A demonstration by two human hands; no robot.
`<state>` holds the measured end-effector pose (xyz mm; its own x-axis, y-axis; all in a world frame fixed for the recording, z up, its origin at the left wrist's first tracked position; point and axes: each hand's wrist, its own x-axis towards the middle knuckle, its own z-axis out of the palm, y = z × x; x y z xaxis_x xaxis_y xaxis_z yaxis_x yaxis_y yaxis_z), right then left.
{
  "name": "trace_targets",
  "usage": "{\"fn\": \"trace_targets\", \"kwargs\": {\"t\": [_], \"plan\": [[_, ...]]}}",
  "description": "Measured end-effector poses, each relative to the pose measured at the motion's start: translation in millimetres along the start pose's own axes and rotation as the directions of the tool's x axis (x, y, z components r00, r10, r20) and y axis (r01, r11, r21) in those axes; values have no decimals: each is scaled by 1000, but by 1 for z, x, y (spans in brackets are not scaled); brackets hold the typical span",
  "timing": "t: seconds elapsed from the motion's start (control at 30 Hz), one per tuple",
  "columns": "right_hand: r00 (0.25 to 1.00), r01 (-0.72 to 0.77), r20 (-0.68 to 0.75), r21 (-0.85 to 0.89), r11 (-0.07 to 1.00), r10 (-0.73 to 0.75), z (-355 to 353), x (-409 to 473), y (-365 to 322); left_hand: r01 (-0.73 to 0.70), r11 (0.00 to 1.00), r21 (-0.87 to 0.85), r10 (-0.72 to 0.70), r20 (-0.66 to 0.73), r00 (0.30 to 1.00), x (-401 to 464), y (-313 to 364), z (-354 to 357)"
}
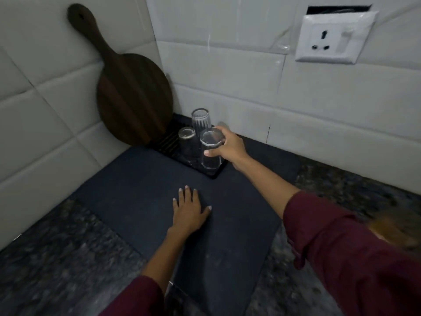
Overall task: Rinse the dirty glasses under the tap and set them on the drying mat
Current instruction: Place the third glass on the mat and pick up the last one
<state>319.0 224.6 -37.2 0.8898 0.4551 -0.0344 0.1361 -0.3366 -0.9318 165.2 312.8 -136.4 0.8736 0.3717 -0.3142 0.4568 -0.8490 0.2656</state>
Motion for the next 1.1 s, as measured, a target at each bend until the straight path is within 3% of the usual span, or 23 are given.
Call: {"fn": "trace_targets", "kwargs": {"t": [0.2, 0.53, 0.67, 0.77, 0.9, 1.0, 1.1], "plan": [[998, -52, 37, -87, 995, 56, 23, 28, 6, -35, 999, 24, 35, -17, 999, 4, -6, 7], [989, -102, 107, -45, 994, 106, 17, 29, 15, -22, 999, -47, 22, -11, 1000, 3, 3, 1], [987, -121, 109, 50, 991, 115, -13, -8, 14, -178, 964, -199, 162, -96, 982, -5, 37, 2], [993, -116, 6, 134, 984, 116, -55, -61, 22, -401, 851, -338, 384, -119, 916, -15, 86, 8], [977, -90, -172, 214, 973, 129, -124, -149, 35, -609, 656, -445, 646, -86, 758, -39, 163, 20], [934, -64, -322, 281, 958, 157, -178, -211, 46, -651, 559, -513, 743, -39, 668, -59, 218, 35], [842, -39, -502, 307, 951, 196, -226, -258, 62, -616, 576, -538, 743, 29, 669, -68, 263, 57]]}}
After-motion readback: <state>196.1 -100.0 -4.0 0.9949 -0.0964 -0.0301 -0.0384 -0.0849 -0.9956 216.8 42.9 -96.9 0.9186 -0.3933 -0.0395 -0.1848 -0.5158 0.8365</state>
